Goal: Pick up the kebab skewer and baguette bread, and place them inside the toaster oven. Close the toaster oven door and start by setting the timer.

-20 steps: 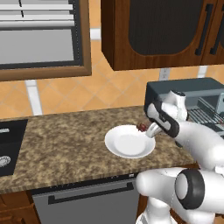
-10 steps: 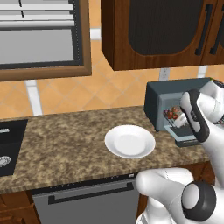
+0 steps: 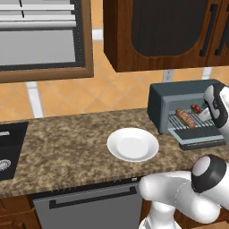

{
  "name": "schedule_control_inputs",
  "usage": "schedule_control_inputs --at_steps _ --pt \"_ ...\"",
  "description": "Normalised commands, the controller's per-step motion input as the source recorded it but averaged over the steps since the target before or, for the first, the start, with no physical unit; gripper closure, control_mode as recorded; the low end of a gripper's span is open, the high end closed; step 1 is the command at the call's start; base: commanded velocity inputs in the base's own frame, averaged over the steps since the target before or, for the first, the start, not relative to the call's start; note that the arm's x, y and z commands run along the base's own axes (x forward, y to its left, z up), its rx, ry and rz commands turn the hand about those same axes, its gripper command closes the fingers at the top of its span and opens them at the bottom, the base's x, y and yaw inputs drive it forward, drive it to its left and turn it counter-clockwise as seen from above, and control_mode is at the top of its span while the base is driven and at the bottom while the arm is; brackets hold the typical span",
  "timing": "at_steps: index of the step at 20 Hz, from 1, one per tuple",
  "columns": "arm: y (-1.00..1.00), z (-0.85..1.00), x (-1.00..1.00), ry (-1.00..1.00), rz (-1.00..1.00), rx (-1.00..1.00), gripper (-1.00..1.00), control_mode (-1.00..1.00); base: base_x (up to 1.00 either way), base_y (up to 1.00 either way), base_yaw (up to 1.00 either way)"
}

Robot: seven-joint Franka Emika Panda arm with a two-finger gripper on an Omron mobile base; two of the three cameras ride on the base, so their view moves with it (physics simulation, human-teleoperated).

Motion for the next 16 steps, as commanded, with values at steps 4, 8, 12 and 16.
schedule_control_inputs --at_steps 4,8,12,16 --pt "-0.86 -0.18 0.27 0.01 -0.20 0.00 1.00 -1.00 0.00 0.00 0.00" --pt "-0.54 -0.11 0.39 0.11 -0.23 0.00 1.00 -1.00 0.00 0.00 0.00" --pt "-0.06 -0.37 0.25 0.07 -0.12 0.00 1.00 -1.00 0.00 0.00 0.00" --pt "0.00 -0.31 0.24 -0.01 -0.02 0.00 1.00 -1.00 0.00 0.00 0.00"
